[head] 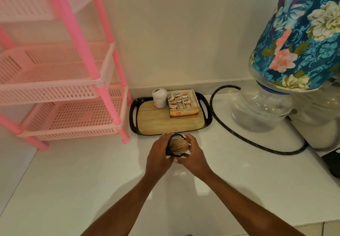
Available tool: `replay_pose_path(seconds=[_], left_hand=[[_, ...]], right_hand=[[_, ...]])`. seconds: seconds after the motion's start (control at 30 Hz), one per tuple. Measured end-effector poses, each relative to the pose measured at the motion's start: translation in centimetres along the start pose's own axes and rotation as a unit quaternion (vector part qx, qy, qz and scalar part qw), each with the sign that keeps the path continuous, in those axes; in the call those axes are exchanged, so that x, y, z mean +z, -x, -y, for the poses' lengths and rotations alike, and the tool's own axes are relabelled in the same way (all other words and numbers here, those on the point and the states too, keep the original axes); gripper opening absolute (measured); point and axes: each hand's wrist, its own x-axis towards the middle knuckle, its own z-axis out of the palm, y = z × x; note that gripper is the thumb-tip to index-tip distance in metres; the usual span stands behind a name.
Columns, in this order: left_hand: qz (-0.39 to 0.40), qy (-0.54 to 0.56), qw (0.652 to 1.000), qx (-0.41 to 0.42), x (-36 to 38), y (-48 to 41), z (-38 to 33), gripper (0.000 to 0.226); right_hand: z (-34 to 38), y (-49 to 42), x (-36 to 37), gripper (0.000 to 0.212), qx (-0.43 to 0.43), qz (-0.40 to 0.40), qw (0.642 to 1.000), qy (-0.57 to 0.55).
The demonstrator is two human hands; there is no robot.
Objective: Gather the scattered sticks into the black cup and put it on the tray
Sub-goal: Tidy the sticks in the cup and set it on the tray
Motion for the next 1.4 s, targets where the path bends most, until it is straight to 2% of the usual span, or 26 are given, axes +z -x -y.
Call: replay_pose_path(seconds=[0.1, 0.2, 0.27, 0.33, 0.47, 0.53, 0.6, 0.7, 0.87, 1.0, 1.07, 1.13, 1.3, 1.4], left_hand=[[-0.028, -0.065, 0.997, 0.041, -0.6, 0.2, 0.4, 0.086], [-0.036, -0.07, 0.997, 0.024, -0.9, 0.4, 0.6, 0.086], [-0.033, -0.068, 0.997, 0.016, -1.0, 0.7, 0.7, 0.086], [-0.03, -0.062, 0.998, 0.009, -1.1, 0.8, 0.7, 0.087], [-0.026, -0.033, 0.999, -0.012, -1.2, 1.0, 0.6, 0.086], [-0.027, -0.025, 0.999, -0.016, -1.3, 1.1, 0.5, 0.083], [-0.027, -0.018, 0.999, -0.02, -1.4, 1.2, 0.5, 0.083], [-0.022, -0.013, 0.999, -0.02, -1.8, 1.2, 0.4, 0.085], [-0.006, -0.015, 1.0, -0.021, -1.8, 1.4, 0.4, 0.089], [0.005, -0.043, 0.999, 0.003, -1.5, 1.5, 0.3, 0.088], [0.003, -0.052, 0.999, 0.016, -1.5, 1.5, 0.1, 0.088], [-0.003, -0.051, 0.999, 0.016, -1.4, 1.4, 0.0, 0.088], [-0.016, -0.033, 0.999, -0.015, -1.3, 1.3, 0.2, 0.088], [-0.017, -0.03, 0.999, -0.026, -1.4, 1.4, 0.5, 0.089]], right_hand=[[0.2, 0.2, 0.0, 0.116, -0.03, 0.011, 0.997, 0.065], [0.1, 0.3, -0.3, 0.116, -0.063, 0.021, 0.99, 0.127], [0.2, 0.5, -0.5, 0.112, -0.115, 0.018, 0.972, 0.204], [0.4, 0.7, -0.7, 0.103, -0.194, 0.003, 0.931, 0.309], [0.4, 0.9, -0.8, 0.077, -0.345, 0.011, 0.818, 0.46], [-0.2, 0.9, -1.0, 0.067, -0.385, 0.038, 0.758, 0.525], [-0.9, 1.0, -1.4, 0.063, -0.383, 0.052, 0.729, 0.564], [-1.1, 1.2, -2.0, 0.065, -0.355, 0.048, 0.734, 0.577], [-0.2, 1.2, -2.3, 0.084, -0.333, 0.056, 0.766, 0.547], [0.2, 0.4, -2.4, 0.095, -0.335, 0.091, 0.722, 0.599], [0.3, 0.0, -2.4, 0.093, -0.322, 0.102, 0.703, 0.625], [0.3, -0.1, -2.3, 0.085, -0.313, 0.102, 0.7, 0.634], [0.3, 0.4, -1.8, 0.077, -0.323, 0.07, 0.741, 0.585], [1.1, 0.7, -2.0, 0.081, -0.313, 0.048, 0.795, 0.517]])
